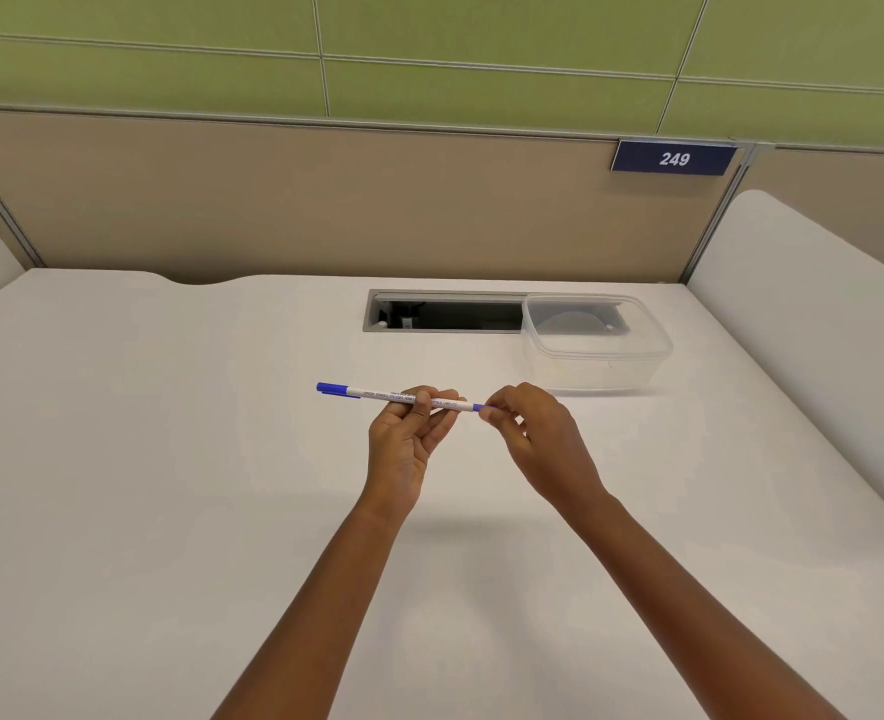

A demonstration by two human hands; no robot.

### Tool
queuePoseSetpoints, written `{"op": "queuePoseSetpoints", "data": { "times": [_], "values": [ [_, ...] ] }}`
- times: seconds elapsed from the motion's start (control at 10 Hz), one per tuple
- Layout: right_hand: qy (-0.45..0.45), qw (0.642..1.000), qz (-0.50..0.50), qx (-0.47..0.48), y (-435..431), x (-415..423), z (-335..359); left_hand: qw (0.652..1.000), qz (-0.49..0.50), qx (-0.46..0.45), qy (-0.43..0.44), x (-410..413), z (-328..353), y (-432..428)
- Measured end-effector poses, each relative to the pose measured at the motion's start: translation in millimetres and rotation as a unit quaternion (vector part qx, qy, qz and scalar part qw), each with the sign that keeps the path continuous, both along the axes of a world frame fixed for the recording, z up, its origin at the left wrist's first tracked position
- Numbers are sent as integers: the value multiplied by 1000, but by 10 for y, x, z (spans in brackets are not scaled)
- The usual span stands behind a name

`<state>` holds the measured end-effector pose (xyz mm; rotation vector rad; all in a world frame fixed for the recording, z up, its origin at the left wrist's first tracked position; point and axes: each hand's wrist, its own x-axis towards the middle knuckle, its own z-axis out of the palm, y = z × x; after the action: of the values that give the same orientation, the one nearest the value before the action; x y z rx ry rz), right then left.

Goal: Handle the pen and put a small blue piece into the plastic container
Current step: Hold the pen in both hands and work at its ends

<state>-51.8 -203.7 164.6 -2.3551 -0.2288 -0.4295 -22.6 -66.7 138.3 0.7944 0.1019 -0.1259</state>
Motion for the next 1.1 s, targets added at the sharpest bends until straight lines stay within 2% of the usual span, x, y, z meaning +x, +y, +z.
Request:
{"op": "queuePoseSetpoints", "data": {
  "times": [0.2,0.4,1.1],
  "values": [
    [28,999,-8,42,-8,22,-31,1000,4,1,0,4,-10,1],
    [26,999,-9,22,-8,34,-65,1000,7,0,4,14,-30,5],
    [48,996,-3,74,-57,15,-119,1000,9,1,13,12,-75,19]
  ]
}}
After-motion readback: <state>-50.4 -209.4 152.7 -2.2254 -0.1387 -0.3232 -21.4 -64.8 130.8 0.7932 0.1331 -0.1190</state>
